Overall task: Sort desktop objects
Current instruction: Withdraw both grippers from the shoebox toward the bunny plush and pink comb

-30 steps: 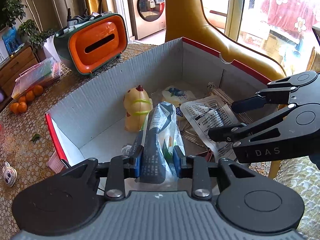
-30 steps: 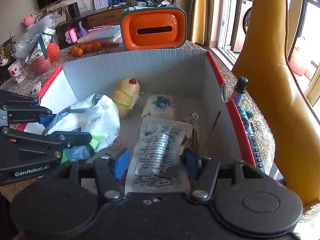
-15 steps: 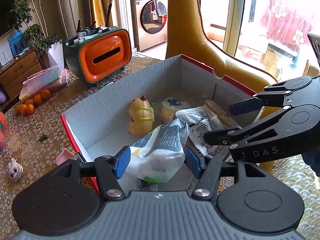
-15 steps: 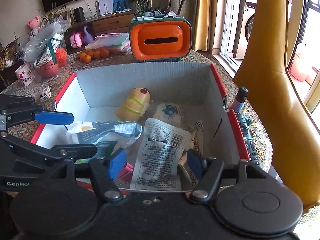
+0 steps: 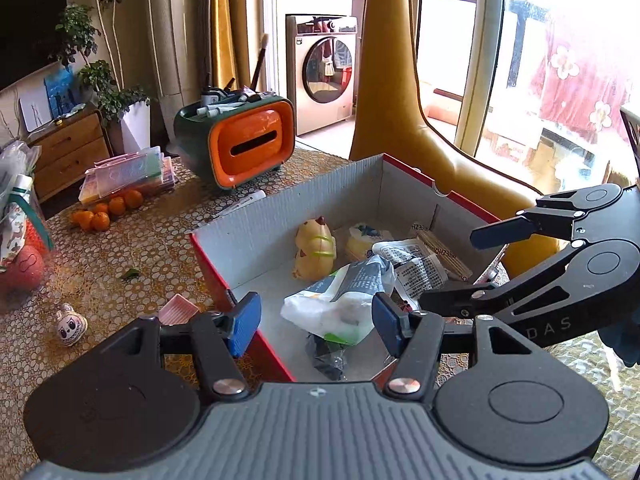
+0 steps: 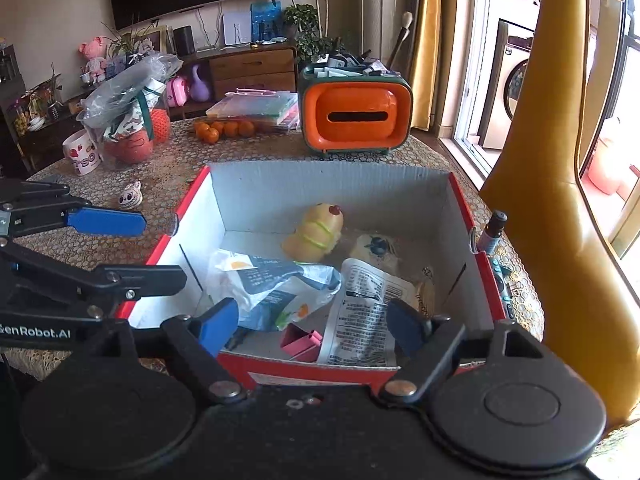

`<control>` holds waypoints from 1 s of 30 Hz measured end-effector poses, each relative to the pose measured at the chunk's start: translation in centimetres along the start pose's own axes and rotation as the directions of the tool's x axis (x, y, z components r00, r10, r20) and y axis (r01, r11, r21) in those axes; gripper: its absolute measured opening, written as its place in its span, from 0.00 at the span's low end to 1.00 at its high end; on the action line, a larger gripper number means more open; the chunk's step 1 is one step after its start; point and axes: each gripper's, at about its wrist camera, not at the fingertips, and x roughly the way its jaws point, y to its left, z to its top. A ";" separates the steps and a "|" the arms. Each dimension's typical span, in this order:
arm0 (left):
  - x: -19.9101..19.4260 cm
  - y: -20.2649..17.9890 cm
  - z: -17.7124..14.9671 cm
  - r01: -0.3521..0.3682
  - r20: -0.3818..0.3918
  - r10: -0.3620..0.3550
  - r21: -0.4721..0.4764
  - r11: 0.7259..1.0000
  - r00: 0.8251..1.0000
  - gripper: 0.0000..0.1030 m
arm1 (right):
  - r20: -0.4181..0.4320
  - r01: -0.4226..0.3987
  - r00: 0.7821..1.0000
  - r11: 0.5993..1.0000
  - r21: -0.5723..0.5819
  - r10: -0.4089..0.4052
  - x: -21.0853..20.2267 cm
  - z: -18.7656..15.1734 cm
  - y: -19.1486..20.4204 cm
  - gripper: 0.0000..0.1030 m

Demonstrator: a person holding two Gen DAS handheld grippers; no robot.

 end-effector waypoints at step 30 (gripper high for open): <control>-7.9 15.2 -7.2 -0.127 0.048 0.134 -0.128 0.984 0.990 0.62 | 0.056 -0.098 0.993 0.988 -0.122 0.105 -0.1 1.2 16.9 0.89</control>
